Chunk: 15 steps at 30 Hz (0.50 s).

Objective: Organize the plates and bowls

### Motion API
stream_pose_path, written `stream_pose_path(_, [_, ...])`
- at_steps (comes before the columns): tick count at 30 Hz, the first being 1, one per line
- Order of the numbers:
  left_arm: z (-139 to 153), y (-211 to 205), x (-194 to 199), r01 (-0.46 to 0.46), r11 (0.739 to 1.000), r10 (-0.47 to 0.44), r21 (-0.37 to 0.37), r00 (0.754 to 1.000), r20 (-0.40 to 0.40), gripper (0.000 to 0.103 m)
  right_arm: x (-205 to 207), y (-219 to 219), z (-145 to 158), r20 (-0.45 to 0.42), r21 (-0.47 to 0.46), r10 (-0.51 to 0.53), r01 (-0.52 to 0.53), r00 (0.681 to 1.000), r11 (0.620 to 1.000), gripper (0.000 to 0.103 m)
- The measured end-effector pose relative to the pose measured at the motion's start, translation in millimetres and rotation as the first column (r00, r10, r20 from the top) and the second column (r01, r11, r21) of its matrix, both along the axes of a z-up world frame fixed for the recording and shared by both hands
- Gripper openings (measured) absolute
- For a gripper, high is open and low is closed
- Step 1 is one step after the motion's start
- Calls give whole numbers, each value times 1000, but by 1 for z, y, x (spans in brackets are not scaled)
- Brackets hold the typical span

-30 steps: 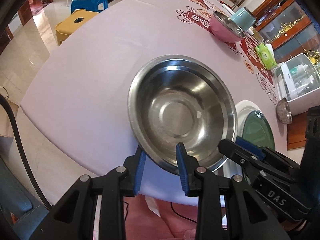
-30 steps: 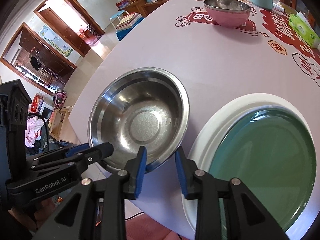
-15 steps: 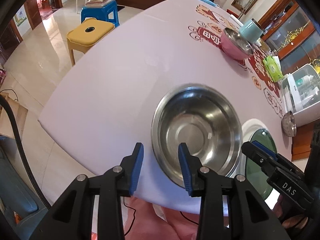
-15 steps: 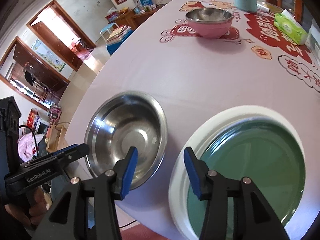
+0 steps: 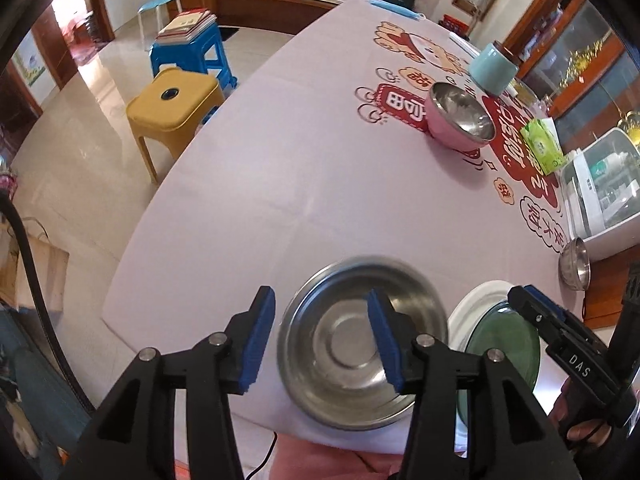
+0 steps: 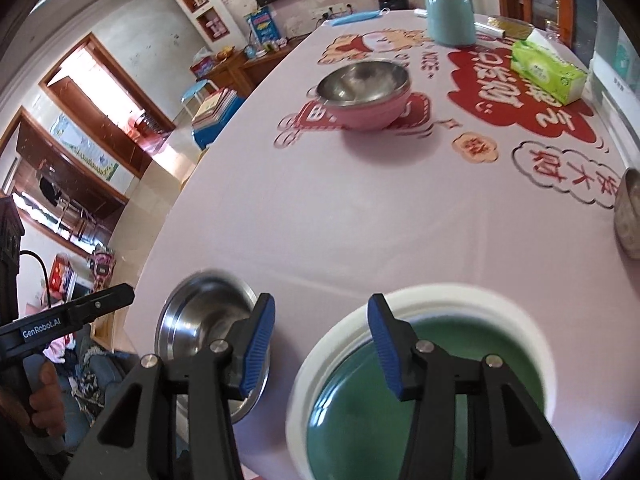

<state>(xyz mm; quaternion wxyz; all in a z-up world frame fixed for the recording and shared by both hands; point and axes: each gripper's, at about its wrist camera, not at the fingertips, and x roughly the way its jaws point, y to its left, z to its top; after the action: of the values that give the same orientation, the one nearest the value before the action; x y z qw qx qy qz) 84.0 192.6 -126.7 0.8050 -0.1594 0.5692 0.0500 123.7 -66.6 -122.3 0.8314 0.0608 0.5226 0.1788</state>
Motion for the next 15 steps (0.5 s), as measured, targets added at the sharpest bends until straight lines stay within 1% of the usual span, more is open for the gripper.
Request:
stream_pose_path(6, [24,-22,37,49,999,-49,10,999,0,48,25,-22,16,23,8,-36,36,999,999,49])
stream_pose_path(8, [33,-32,51,75,997,-75,23,997,7,49,36,-27,20,29,6,-47,47,998,999,49])
stream_pose_path(10, [40,-40,64,95,995,-95,43,995,12,52,48,-33,25,33,5,-58,57,998,998,49])
stream_pose_path(12, [44,-48,76,108,992,-109,59,994,11,53,59,-36,28,37,5,-64,64,997,998,49])
stream_pose_path(15, [47,-56,97,115,992,-115,57,993,-1,53,73,-40,33,47,5,-69,69,996,998,49])
